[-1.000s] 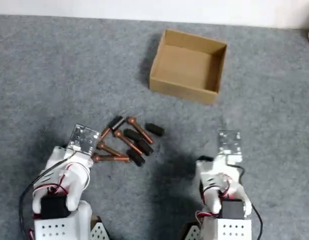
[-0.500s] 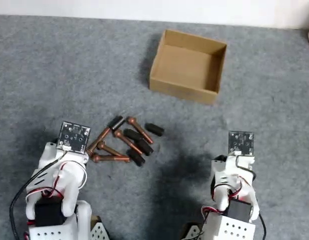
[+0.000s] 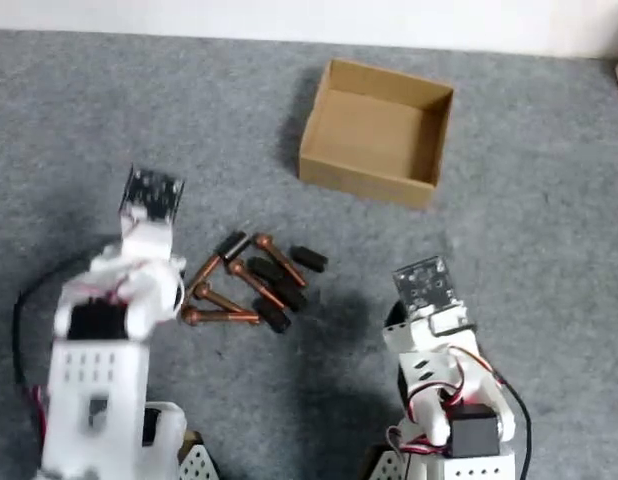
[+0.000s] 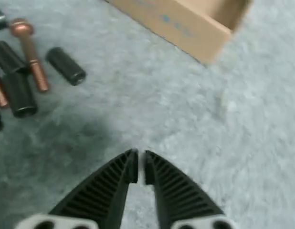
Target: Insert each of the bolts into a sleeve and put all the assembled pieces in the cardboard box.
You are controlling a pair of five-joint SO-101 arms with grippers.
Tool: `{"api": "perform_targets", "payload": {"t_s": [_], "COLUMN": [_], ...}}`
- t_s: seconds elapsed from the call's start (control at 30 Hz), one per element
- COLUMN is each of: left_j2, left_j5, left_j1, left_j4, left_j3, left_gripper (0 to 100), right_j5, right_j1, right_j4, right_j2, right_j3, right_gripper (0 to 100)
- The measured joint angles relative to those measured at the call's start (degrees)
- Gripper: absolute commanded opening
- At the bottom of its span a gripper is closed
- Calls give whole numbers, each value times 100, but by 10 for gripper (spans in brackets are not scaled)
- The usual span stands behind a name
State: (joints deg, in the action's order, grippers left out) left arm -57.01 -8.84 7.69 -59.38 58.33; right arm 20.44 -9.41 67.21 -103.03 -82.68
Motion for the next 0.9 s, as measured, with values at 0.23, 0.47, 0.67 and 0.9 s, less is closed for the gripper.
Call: {"api": "perform_targets", "payload": {"t_s": [0.23,0.47,0.67,0.9], "left_j2": [2286,2910,2936,2936], "left_j5": [615,712,712,712], "left_j1": [0,0,0,0], "left_j4": [782,1240,1530,1556], "left_j3": [-554,-563,-510,-510], "left_gripper": [7,7,7,7], "right_j5": [0,0,0,18], "right_j1": [-369,-1037,-1714,-2066], "right_j4": [-668,-1248,-1248,-1732], "right_j2": [642,3464,5908,7877], "right_j3": [79,1380,2813,3991], "right_gripper": [135,135,137,138]}}
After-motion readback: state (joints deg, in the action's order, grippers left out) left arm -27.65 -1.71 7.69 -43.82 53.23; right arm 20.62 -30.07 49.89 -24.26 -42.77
